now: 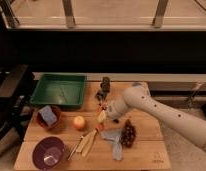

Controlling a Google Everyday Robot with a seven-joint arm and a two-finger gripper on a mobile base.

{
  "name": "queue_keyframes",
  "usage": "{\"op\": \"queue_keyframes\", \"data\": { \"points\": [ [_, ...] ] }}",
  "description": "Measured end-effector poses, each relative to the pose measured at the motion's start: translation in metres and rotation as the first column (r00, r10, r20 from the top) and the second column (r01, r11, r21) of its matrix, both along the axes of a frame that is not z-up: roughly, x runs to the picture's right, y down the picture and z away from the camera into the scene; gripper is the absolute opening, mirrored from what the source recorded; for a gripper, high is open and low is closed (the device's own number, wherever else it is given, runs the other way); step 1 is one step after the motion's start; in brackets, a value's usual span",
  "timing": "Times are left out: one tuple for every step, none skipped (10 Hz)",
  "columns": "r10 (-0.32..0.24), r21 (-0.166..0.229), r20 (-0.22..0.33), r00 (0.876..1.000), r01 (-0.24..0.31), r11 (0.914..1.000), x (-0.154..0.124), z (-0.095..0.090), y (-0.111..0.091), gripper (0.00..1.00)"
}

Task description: Place pepper in table surface

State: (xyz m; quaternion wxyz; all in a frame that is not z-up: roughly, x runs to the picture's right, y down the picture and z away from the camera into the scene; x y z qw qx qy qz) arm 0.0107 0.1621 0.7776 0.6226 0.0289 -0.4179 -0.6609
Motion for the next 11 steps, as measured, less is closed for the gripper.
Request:
{"op": "queue_keyframes", "data": {
  "points": [
    [-0.038,0.021,0.035,0.999,0.037,0.9991,-0.012,0.004,0.001,0.06],
    [-0.078,0.040,0.074,0.994,0.075,0.9964,-0.026,0.010,0.004,0.18],
    [-0.095,0.047,0.093,0.991,0.090,0.9948,-0.032,0.015,0.006,0.26],
    [-0.111,0.054,0.116,0.987,0.106,0.9930,-0.036,0.021,0.007,0.36],
    [-0.125,0.057,0.135,0.983,0.118,0.9914,-0.034,0.032,0.007,0.48],
    [-0.134,0.058,0.148,0.980,0.127,0.9903,-0.031,0.042,0.005,0.58],
    [-0.143,0.061,0.157,0.977,0.135,0.9890,-0.029,0.048,0.002,0.65],
    [-0.158,0.062,0.172,0.972,0.149,0.9868,-0.024,0.060,-0.003,0.76],
    [-0.173,0.055,0.189,0.967,0.165,0.9847,-0.021,0.067,-0.003,0.80],
    [-0.186,0.049,0.208,0.960,0.180,0.9825,-0.023,0.071,-0.003,0.80],
    [-0.190,0.048,0.215,0.958,0.184,0.9817,-0.023,0.073,-0.004,0.80]
  ]
}}
